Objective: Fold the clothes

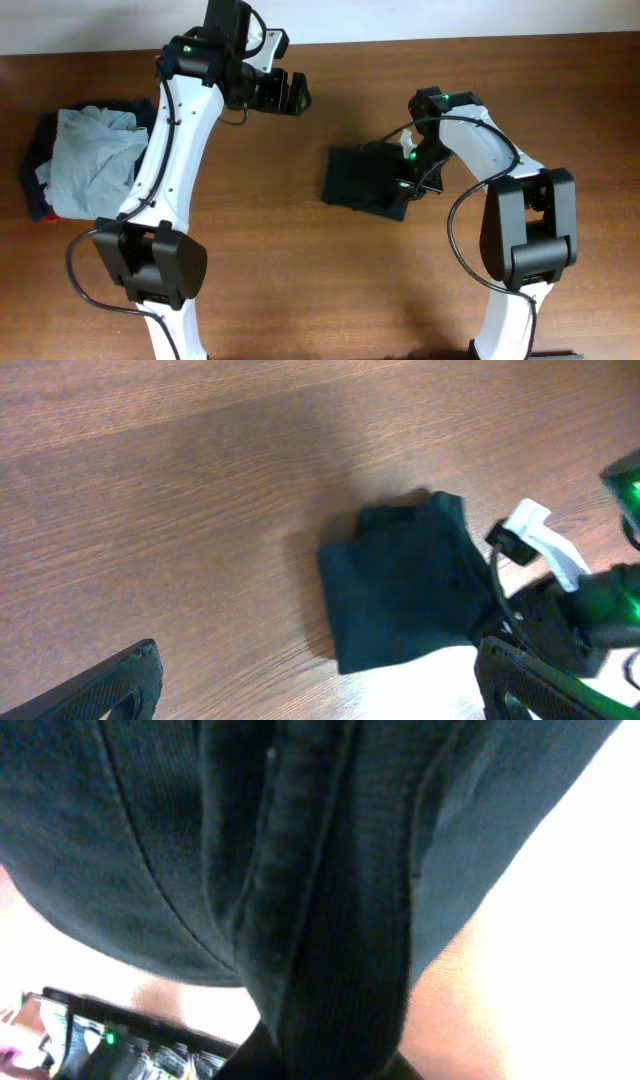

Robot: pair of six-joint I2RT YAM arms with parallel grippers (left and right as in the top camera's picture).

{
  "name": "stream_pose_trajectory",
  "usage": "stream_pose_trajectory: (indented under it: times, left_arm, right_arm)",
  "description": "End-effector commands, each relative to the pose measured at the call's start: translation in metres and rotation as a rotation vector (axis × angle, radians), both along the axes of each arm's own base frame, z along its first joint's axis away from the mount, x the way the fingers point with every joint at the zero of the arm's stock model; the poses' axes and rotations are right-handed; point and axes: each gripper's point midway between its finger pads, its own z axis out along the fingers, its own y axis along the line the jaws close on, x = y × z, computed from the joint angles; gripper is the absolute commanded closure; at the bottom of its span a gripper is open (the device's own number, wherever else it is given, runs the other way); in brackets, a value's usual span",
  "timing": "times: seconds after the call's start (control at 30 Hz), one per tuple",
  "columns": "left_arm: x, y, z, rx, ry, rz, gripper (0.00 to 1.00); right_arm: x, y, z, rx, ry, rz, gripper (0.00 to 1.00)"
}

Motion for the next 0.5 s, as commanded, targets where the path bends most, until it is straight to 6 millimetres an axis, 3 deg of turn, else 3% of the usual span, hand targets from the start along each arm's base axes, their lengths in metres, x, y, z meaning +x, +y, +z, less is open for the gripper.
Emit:
stream_pose_trajectory:
  times: [0.0,0.03,0.13,0.17,0.27,0.37,0.47]
  left_arm:
    - [-0.001,0.007,0.012,0.019,-0.024,0.023,0.01]
    - [-0.003,0.008,0.011,0.021,-0.015,0.023,0.01]
    - [-0.012,0.01,0.006,0.034,0.03,0.022,0.01]
    - [-0.015,0.011,0.005,0.036,0.041,0.022,0.01]
    - [-0.022,0.011,0.002,0.046,0.068,0.012,0.01]
    - [-0.029,0.008,-0.006,0.061,0.091,-0.019,0.01]
    - [-0.042,-0.003,-0.03,0.076,0.153,-0.049,0.01]
  right_arm:
    - [-0.007,-0.011,0.01,-0.053,-0.004,0.022,0.85]
    - [-0.01,-0.014,0.009,-0.074,0.008,0.026,0.8]
    - [-0.023,-0.028,0.01,-0.142,0.053,0.068,0.18]
    - [-0.025,-0.029,0.01,-0.148,0.06,0.071,0.12]
    - [-0.025,-0.029,0.01,-0.149,0.061,0.071,0.03]
    - [-0.02,-0.029,0.013,-0.146,0.036,0.068,0.02]
    - [-0.004,-0.031,0.028,-0.138,-0.032,0.051,0.01]
